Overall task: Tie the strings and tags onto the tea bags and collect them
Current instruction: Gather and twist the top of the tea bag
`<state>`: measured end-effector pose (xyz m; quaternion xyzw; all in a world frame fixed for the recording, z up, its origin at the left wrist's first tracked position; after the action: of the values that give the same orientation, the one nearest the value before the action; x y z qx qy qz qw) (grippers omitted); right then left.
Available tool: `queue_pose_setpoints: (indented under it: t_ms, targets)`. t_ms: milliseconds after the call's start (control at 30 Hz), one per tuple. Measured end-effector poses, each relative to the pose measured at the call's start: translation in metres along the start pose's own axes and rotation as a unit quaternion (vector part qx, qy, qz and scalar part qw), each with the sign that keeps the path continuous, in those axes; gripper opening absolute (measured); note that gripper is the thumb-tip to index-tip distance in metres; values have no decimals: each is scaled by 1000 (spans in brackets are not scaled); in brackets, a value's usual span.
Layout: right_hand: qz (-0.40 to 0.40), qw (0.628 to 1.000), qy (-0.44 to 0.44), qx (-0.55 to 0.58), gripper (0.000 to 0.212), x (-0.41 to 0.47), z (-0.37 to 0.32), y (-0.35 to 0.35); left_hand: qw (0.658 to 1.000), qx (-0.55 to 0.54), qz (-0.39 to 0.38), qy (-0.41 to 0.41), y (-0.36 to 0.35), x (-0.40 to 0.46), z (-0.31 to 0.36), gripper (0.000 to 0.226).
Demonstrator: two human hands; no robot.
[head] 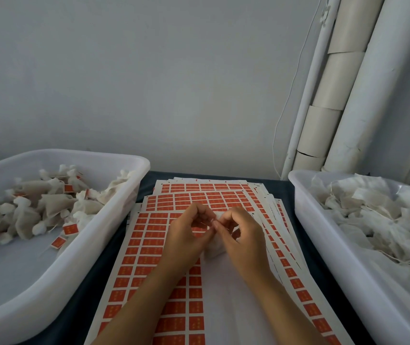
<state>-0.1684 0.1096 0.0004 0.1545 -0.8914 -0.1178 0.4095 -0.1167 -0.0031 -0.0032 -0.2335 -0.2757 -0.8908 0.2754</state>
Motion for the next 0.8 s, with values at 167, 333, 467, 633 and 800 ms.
queue_pose_setpoints:
  t_ms: [167, 333, 467, 633, 800]
  targets:
    - [24, 999, -35, 32, 15, 0, 5, 2, 1000, -8, 1, -10, 1, 0, 1, 22]
    - [22, 988, -102, 110, 3, 1, 10, 0, 999, -31, 7, -2, 1, -1, 1, 21]
    - [-29, 962, -182, 204, 24, 0, 18, -7, 998, -52, 12, 21, 1, -1, -3, 23]
    - [-40, 973, -173, 148, 6, -1, 20, -10, 1000, -3, 25, 11, 4, 0, -4, 27]
    - [-74, 982, -117, 130, 12, -1, 13, -10, 998, 27, 41, 47, 5, 1, -13, 27]
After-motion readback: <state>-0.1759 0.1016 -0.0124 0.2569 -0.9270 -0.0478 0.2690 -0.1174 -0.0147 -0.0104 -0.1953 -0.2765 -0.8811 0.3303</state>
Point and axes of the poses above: each hand's wrist, its own x-axis towards the middle knuckle, its own y-axis out of the back of the hand, z = x × y, the point moved 6 cm from there along x, towards the middle knuckle, and after that the axes turned 6 degrees about x, right-handed, at the moved point
